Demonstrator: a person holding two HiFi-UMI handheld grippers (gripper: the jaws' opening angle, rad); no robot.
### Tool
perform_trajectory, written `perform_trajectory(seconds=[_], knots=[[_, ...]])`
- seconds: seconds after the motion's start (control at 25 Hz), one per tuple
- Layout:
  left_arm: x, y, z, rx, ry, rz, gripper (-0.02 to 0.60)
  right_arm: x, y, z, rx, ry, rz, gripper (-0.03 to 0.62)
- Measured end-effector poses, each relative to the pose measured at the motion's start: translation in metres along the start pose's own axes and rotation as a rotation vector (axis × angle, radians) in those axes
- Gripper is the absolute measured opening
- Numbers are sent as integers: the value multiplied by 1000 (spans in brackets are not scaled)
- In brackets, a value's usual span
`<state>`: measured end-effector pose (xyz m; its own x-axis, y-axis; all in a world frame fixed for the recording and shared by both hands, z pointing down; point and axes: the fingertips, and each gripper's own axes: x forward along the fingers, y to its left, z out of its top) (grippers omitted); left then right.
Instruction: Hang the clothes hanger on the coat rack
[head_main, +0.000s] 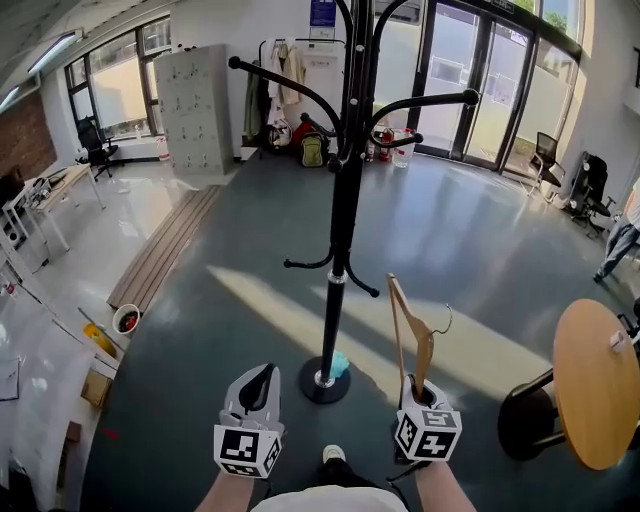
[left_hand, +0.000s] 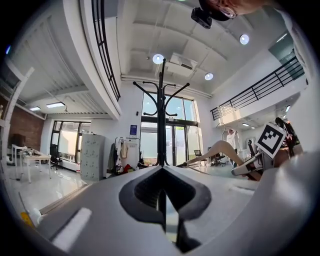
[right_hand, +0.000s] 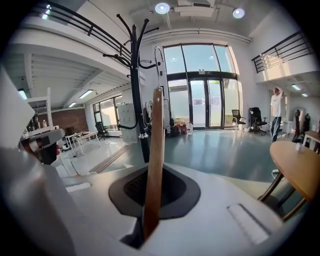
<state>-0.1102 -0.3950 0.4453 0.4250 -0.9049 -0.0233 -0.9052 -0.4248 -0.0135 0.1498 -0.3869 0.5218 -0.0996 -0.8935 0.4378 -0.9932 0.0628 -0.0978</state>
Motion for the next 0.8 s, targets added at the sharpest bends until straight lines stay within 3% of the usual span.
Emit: perform_trajectory(seconds=[0.24, 0.8], knots=[[50, 4, 22, 22, -26, 23, 0, 46, -15, 64, -45, -43, 38, 28], [96, 18, 12, 30, 0, 54, 0, 123, 0, 225, -147, -166, 126, 28]])
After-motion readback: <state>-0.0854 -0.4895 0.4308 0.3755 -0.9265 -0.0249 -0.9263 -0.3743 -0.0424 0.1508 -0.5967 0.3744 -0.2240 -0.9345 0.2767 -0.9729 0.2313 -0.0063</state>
